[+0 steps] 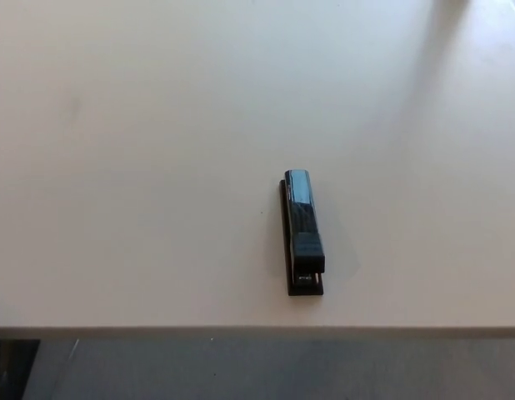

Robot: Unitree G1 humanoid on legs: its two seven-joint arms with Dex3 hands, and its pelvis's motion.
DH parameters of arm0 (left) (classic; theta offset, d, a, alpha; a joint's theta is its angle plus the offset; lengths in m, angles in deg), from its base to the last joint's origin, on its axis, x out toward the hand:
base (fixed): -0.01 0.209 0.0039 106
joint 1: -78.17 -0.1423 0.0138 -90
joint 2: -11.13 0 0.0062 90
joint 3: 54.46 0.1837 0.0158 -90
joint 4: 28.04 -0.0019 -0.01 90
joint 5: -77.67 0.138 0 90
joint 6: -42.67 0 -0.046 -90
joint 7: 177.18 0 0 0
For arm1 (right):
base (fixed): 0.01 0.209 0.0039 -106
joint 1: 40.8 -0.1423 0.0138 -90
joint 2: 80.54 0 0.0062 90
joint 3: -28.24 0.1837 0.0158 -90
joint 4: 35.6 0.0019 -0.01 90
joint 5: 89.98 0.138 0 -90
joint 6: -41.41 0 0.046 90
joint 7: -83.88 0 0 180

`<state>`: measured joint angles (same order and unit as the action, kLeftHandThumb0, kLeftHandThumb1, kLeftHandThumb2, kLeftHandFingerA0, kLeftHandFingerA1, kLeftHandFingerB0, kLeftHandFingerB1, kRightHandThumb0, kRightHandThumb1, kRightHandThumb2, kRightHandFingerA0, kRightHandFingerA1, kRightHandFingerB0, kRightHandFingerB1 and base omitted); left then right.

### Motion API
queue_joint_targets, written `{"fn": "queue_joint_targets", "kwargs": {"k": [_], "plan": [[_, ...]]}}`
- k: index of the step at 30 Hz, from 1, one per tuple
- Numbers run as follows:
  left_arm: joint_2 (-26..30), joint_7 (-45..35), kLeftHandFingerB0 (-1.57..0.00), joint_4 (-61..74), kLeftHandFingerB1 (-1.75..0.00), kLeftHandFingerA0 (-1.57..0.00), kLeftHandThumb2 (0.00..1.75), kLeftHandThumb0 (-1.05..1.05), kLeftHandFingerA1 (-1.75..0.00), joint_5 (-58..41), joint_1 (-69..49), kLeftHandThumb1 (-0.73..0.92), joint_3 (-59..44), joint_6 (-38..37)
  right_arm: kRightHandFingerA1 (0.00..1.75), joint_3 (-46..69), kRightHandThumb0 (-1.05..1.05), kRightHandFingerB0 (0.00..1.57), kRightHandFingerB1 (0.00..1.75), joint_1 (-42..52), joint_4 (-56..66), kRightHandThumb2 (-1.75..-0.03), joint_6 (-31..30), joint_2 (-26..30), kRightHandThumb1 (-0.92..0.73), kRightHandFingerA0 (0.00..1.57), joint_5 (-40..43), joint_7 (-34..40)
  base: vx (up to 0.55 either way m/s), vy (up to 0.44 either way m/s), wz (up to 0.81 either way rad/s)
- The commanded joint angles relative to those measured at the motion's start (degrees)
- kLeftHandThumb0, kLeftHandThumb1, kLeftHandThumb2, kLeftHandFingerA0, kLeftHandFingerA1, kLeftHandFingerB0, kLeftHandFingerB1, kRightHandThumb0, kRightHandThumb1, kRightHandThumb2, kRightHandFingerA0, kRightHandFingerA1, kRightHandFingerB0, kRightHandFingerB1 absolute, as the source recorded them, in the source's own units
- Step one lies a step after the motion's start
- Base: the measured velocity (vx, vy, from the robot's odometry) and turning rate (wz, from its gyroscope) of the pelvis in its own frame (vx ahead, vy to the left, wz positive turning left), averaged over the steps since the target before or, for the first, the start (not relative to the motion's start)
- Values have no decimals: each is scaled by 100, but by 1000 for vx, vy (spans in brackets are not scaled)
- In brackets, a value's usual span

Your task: The robot uses its right hand to press on the stapler that is in the middle of the desk

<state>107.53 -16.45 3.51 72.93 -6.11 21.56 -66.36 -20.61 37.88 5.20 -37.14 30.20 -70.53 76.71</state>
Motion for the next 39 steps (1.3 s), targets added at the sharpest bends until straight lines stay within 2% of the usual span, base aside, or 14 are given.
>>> {"fn": "queue_joint_targets", "kwargs": {"k": [1, 12, 16, 17, 19, 23, 25, 27, 29, 30, 33, 34, 35, 39], "plan": [[160, 117, 0, 33, -23, -9, 94, -51, -38, 14, -12, 92, -7, 209, 138, -59, -13, 80, 118, 532, -1162, -72, 711, -215, -73, 111, -167, 126, 0, 0, 0], [150, 66, -1, -29, -22, -5, 89, -48, -34, 0, -105, 92, 0, 176, 147, -1059, -16, 70, 110, 1035, -2684, -64, 193, -891, -79, 85, -704, 909, 0, 0, 0], [143, 45, -1, -52, -23, -4, 90, -47, -33, -21, -177, 92, -24, 52, 128, -1263, -9, 68, 90, 1077, -2781, -70, -131, -1189, -77, 86, -716, 771, 0, 0, 0], [144, 47, 0, -48, -22, -9, 93, -51, -34, -13, -194, 92, -17, 68, 111, -1282, -6, 66, 68, 1065, -2794, -74, -255, -1215, -76, 86, -701, 687, 0, 0, 0], [136, 51, -1, -51, -22, -10, 91, -51, -34, -17, -236, 92, -21, 78, 121, -1401, -15, 71, 85, 1088, -2800, -66, -406, -1275, -74, 91, -744, 413, 0, 0, 0], [127, 103, -2, -12, -23, -5, 88, -48, -33, 10, -307, 92, 2, 143, 80, -1594, -22, 56, 45, 1101, -2805, -62, -606, -1417, -75, 94, -816, 92, 0, 0, 0], [123, 110, -2, -7, -23, -4, 89, -47, -32, 19, -329, 92, 10, 128, 91, -1667, -21, 60, 50, 1075, -2801, -61, -674, -1453, -76, 94, -831, -60, 0, 0, 0], [116, 69, -1, -6, -23, -5, 88, -48, -32, -6, -398, 92, -2, 71, 73, -1818, -26, 53, 44, 1060, -2799, -60, -764, -1505, -70, 100, -905, -279, 0, 0, 0], [117, 114, 0, 17, -22, -10, 92, -52, -38, 11, -433, 92, 7, 132, 56, -1856, -40, 30, 35, 1011, -2778, -61, -904, -1549, -71, 77, -859, -571, 0, 0, 0], [121, 118, 0, 10, -23, -10, 94, -52, -38, 32, -454, 92, 20, 68, 66, -1791, -32, 9, 45, 993, -2778, -94, -978, -1568, -51, 57, -771, -665, 0, 0, 0], [133, 115, 0, 3, -24, -9, 95, -51, -35, 41, -465, 92, 31, 44, 33, -1696, -49, 7, 21, 905, -2759, -62, -1117, -1594, -68, 26, -634, -1139, 0, 0, 0], [141, 126, 0, 8, -26, -2, 104, -54, -35, 54, -476, 89, 40, 51, 32, -1762, -57, 6, 17, 854, -2748, -68, -1098, -1572, -68, 15, -693, -1353, 0, 0, 0], [135, 117, -2, 9, -24, -5, 89, -46, -32, 41, -493, 92, 34, 59, 35, -1827, -66, 2, 28, 810, -2723, -87, -1085, -1555, -54, 2, -743, -1471, 0, 0, 0], [115, 114, 0, -25, -22, -9, 95, -51, -37, 43, -527, 92, 45, 10, 7, -2095, -88, 0, 10, 774, -2554, -101, -517, -1566, -68, 0, -911, -2029, 0, 0, 0]]}}
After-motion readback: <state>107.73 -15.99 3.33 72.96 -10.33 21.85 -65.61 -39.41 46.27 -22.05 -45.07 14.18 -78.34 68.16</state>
